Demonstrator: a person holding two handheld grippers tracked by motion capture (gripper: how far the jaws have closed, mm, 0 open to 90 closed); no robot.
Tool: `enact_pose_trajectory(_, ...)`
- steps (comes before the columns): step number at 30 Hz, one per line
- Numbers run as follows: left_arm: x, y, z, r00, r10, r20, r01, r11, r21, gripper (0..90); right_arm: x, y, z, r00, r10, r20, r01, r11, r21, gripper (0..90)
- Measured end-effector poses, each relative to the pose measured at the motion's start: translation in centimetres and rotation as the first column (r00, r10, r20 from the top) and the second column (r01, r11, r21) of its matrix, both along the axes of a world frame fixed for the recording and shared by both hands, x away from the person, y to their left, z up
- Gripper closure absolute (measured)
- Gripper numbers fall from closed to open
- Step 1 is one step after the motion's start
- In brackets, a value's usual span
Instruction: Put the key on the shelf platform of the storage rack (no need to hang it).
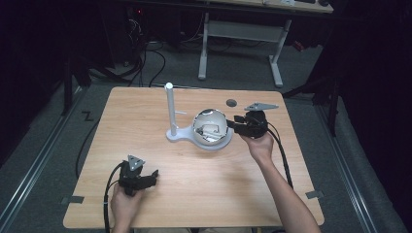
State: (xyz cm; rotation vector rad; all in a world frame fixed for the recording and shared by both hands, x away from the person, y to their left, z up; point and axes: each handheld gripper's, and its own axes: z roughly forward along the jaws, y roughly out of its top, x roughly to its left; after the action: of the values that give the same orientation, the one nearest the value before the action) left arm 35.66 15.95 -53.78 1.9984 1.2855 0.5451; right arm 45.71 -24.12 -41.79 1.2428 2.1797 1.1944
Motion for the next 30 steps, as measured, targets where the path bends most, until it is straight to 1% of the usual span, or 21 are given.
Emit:
enact_pose_trajectory(4,0.0,0.0,0.0,1.0,0.0,0.0,0.0,1.0,0.0,21.5,-0.4,-0.7,0.2,0.9999,-0.011,0.004,0.011,0.9999,-0.003,56.8)
enact_pose_trajectory(9,0.0,0.0,0.0,1.0,0.0,0.0,0.0,1.0,0.0,21.5,-1.0,-1.4,0.4,0.9998,-0.008,0.017,0.008,1.0,-0.004,56.4)
enact_pose_trajectory(13,0.0,0.0,0.0,1.0,0.0,0.0,0.0,1.0,0.0,21.5,-1.7,-2.1,0.2,0.9993,-0.022,0.028,0.022,0.9996,0.017,56.4)
enact_pose_trajectory(16,0.0,0.0,0.0,1.0,0.0,0.0,0.0,1.0,0.0,21.5,-2.1,-2.6,0.2,0.9993,-0.025,0.027,0.025,0.9997,0.003,56.1)
enact_pose_trajectory(18,0.0,0.0,0.0,1.0,0.0,0.0,0.0,1.0,0.0,21.5,-2.5,-3.0,0.5,0.999,-0.025,0.036,0.025,0.9997,-0.003,56.0)
enact_pose_trajectory(20,0.0,0.0,0.0,1.0,0.0,0.0,0.0,1.0,0.0,21.5,-2.7,-3.2,0.8,0.9987,-0.023,0.046,0.022,0.9997,0.005,55.8)
enact_pose_trajectory(25,0.0,0.0,0.0,1.0,0.0,0.0,0.0,1.0,0.0,21.5,-3.5,-3.8,1.3,0.9982,-0.024,0.055,0.024,0.9997,0.009,55.5)
enact_pose_trajectory(28,0.0,0.0,0.0,1.0,-0.001,-0.001,0.001,1.0,0.0,21.5,-4.0,-4.3,1.3,0.9973,-0.032,0.065,0.031,0.9993,0.023,55.5)
enact_pose_trajectory(30,0.0,0.0,0.0,1.0,-0.001,-0.001,0.001,1.0,0.0,21.5,-4.2,-4.8,1.1,0.9976,-0.039,0.058,0.037,0.9988,0.032,55.4)
